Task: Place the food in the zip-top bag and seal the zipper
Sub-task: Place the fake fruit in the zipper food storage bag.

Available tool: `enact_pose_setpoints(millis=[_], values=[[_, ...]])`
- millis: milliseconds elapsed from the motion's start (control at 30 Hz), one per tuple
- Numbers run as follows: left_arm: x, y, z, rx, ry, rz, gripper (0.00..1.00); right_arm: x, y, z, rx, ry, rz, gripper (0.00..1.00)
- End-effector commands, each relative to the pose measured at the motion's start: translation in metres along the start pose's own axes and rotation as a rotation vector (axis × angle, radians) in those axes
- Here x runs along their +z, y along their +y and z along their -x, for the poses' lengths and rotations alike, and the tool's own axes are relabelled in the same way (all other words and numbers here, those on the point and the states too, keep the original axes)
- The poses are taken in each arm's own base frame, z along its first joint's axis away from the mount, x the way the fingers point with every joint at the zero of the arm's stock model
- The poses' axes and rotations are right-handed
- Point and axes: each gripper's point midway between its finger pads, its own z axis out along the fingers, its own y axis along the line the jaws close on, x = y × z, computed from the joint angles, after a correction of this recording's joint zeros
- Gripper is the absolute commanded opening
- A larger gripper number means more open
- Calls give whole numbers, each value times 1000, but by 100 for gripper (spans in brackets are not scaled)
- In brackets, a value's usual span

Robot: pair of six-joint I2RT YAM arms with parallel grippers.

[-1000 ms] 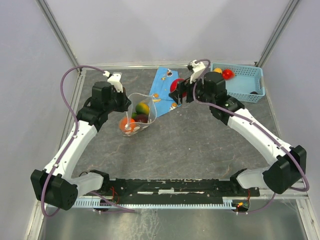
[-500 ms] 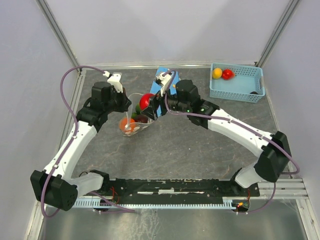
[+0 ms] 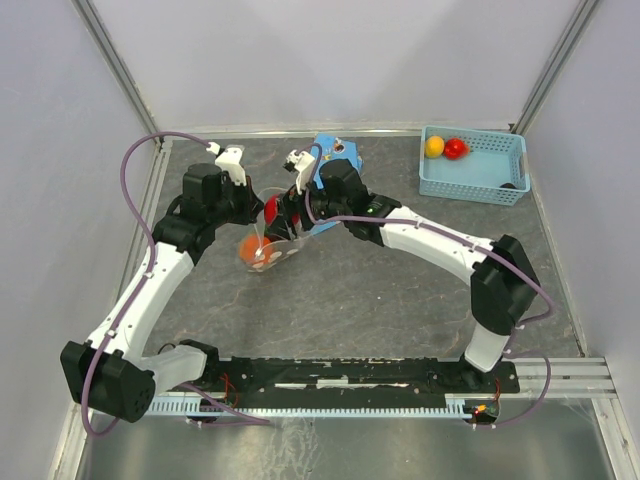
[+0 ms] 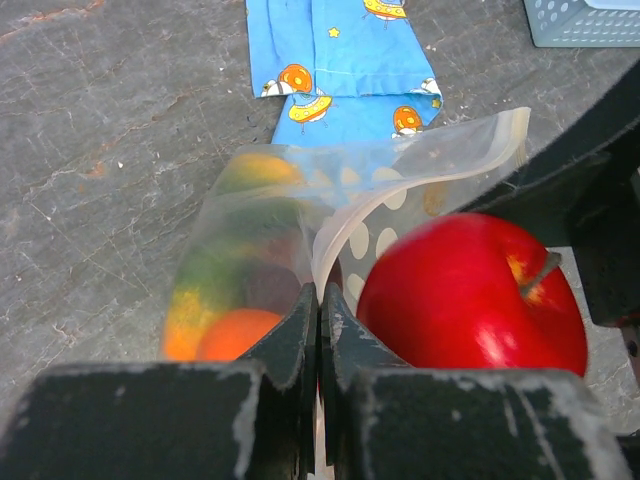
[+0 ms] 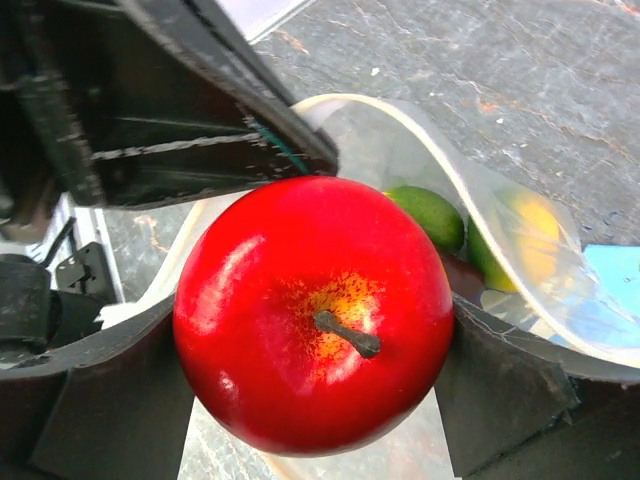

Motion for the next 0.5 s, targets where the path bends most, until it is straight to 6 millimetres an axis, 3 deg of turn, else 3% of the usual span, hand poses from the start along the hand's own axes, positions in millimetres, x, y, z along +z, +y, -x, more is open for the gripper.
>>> enact_pose_setpoints(millis=[0,233,467], values=[[-8,-7,22,-11,-88,-30,3,3,-15,26,-13,-49,-106,69],[-9,-9,23,-9,-92,-39,3,3,-50,14,5,-13,-286,70],[-8,-11,22,-13,-87,-53,3,11,-54,13,52,-5,-304,80]])
